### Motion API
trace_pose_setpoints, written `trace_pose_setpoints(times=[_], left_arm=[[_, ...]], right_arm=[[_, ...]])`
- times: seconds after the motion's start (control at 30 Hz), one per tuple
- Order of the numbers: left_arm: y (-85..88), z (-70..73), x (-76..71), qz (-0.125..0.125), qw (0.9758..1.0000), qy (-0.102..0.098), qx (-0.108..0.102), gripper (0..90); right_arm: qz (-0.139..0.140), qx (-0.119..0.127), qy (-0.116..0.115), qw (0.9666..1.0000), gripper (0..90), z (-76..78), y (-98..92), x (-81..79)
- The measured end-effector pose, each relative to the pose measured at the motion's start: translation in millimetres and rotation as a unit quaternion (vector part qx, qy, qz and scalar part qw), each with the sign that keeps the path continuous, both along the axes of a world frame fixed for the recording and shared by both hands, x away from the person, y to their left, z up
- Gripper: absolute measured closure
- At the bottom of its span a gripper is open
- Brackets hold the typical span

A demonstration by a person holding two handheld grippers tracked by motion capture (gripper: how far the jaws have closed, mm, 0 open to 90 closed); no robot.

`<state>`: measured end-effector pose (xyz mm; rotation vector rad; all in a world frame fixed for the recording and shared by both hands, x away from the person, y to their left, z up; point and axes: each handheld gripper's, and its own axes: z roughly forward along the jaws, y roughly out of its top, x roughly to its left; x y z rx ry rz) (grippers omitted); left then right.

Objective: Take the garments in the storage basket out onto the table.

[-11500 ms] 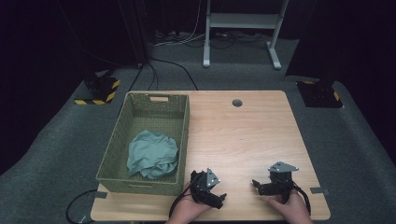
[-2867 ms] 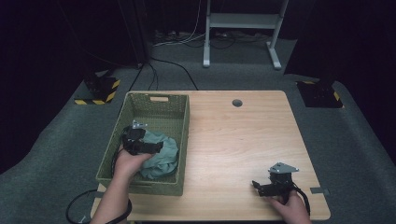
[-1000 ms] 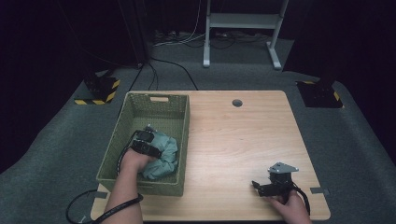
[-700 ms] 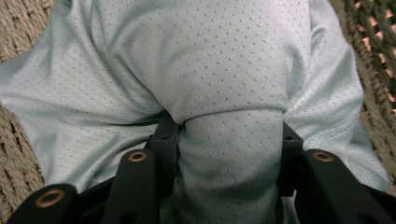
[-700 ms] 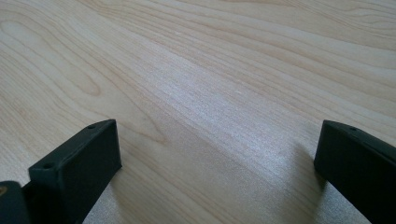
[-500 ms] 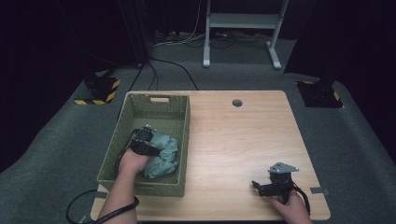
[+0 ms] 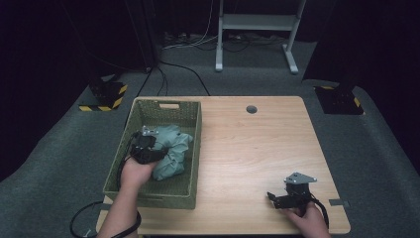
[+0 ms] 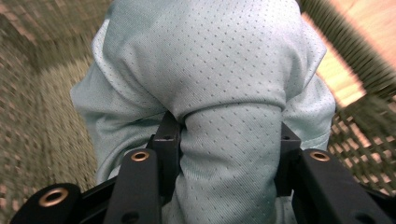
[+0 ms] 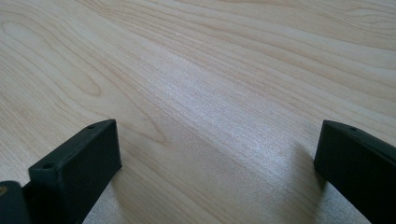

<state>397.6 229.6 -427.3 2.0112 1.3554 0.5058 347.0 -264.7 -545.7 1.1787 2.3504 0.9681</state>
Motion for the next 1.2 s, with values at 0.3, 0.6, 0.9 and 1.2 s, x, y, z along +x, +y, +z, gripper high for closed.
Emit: trace_pose_setpoints(times=[0.3,0.6,0.9,1.2], left_arm=[[3.0,10.7,-18.9,0.007,0.9964,-0.080,-0.027,57.7],[2.9,17.4,-42.9,0.019,0.9881,-0.145,-0.046,57.8],[0.3,25.6,-57.9,0.025,0.9799,-0.189,-0.058,57.8],[-1.6,32.6,-66.8,0.031,0.9724,-0.220,-0.070,57.8]], right_arm=[[0.000,0.000,0.000,1.0000,0.0,0.0,0.0,0.0],[-0.001,-0.002,0.000,1.0000,0.0,0.0,0.6,-0.4],[-0.001,-0.002,0.000,1.0000,0.0,0.0,0.6,-0.4],[-0.001,-0.003,0.000,1.0000,0.0,0.0,0.6,-0.3]])
